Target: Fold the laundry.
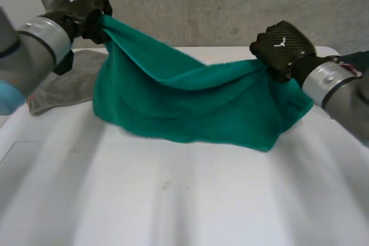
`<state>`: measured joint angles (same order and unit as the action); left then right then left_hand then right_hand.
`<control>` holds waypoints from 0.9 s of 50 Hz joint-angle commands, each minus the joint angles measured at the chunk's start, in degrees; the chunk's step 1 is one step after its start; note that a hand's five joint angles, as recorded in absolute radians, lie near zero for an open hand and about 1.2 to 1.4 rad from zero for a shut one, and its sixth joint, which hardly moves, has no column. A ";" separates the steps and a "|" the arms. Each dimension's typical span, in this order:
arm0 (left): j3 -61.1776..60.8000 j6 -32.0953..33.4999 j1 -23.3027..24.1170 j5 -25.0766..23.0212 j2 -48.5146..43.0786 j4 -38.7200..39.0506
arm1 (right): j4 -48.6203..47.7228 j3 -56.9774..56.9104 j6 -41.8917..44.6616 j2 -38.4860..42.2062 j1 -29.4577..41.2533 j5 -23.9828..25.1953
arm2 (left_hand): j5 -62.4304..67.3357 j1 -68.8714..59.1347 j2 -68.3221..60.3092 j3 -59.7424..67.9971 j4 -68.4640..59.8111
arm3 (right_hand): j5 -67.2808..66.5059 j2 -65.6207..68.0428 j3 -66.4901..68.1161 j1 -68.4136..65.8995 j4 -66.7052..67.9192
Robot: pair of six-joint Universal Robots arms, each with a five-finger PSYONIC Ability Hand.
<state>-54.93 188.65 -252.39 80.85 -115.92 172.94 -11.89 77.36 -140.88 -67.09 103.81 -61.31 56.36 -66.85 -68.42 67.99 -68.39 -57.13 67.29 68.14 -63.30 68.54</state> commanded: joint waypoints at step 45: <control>-23.56 9.54 1.38 1.33 -1.77 4.69 | 22.60 -9.39 3.85 7.40 0.78 -11.38 | 13.64 -13.15 -11.58 12.01 -11.61 | 44.01 -44.17 -45.02 40.18 -45.42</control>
<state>-78.22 197.99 -250.92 82.41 -120.64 177.69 7.20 77.87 -136.43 -61.95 103.49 -72.36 56.37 -66.85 -68.45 67.99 -68.41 -11.07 24.33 23.63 -23.24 22.48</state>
